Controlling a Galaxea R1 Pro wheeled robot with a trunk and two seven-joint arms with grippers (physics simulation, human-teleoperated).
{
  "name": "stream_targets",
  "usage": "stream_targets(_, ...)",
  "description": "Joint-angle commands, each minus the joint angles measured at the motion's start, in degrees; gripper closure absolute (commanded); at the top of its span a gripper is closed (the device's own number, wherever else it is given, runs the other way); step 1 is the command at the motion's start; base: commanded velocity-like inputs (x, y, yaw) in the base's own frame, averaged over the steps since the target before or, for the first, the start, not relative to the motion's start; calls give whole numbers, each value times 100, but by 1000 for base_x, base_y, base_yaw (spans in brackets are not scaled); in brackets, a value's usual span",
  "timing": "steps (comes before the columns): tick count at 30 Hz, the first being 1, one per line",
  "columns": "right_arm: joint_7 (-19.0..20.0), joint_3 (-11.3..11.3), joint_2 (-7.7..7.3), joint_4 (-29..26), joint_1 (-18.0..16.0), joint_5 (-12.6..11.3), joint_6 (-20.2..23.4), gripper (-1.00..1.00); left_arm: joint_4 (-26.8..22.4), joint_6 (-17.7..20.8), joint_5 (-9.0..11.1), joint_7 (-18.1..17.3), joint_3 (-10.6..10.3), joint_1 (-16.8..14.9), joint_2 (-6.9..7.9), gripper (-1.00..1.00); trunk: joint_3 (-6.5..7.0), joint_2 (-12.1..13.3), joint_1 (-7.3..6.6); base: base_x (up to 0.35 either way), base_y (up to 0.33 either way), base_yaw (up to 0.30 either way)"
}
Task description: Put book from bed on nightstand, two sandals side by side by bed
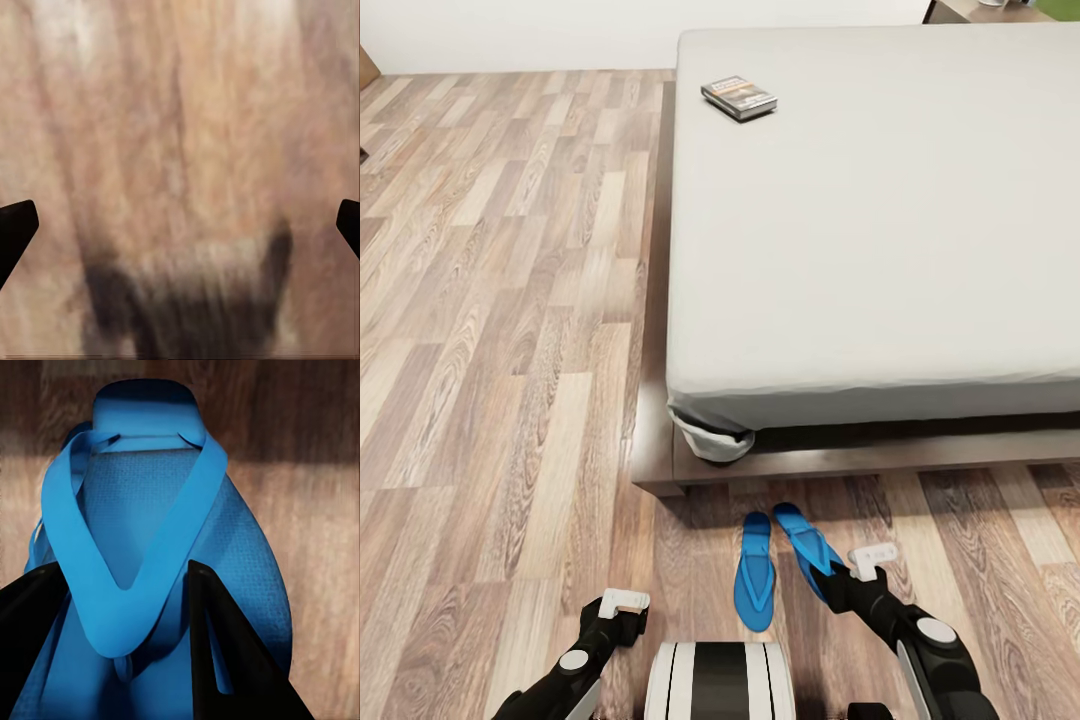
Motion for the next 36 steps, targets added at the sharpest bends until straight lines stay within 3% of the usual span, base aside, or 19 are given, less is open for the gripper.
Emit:
stream_targets(1, 52, -16, 15, 3, -10, 61, 19, 100, -2, -18, 40, 39, -49, -3, 5, -100, -26, -3, 1, 0, 0, 0)
stream_targets(33, 43, -11, 18, 31, -207, 72, 19, 100, -2, -18, 40, 41, -49, -3, 7, -100, -26, -3, 1, 0, 0, 0)
stream_targets(36, 43, -12, 18, 32, -208, 72, 19, 100, -2, -18, 40, 40, -50, -3, 8, -100, -92, -7, 9, 0, 0, 0)
